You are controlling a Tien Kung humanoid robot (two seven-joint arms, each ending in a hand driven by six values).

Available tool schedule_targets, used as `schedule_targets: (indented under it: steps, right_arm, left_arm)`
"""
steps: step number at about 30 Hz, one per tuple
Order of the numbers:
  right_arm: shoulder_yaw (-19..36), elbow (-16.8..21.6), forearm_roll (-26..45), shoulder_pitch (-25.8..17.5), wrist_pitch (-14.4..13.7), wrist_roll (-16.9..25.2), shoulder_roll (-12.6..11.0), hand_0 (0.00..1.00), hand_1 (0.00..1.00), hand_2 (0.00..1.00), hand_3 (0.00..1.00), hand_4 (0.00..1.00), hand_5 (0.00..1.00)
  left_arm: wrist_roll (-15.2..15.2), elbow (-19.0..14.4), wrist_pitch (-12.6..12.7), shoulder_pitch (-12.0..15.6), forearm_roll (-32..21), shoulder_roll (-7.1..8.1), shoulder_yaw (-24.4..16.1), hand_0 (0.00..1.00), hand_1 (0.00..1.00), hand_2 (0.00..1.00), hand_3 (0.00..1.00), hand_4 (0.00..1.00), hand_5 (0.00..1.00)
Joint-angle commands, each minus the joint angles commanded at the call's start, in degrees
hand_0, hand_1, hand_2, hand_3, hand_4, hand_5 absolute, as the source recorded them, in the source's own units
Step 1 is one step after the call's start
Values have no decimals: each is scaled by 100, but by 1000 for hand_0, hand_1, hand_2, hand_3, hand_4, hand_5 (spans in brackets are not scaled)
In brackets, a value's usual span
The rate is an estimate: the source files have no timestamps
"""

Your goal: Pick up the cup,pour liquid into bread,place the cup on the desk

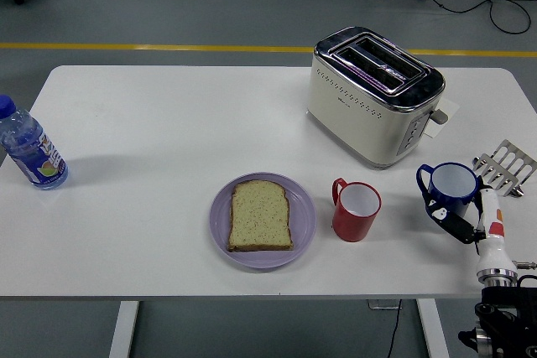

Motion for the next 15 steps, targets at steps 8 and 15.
schedule_targets:
  steps: [8,15]
  right_arm:
    - [-93,-248,-42,94,0,-126,67,524,467,570,643,587,100]
    - [-112,-337,-69,110,0,-202,84,542,478,576,670,627,128]
  left_arm:
    - [-1,-2,-1,-9,-6,0,-2,636,646,656,549,320,840]
    - [-3,-4,-2,6,-4,0,13,636,645,655,549,321,840]
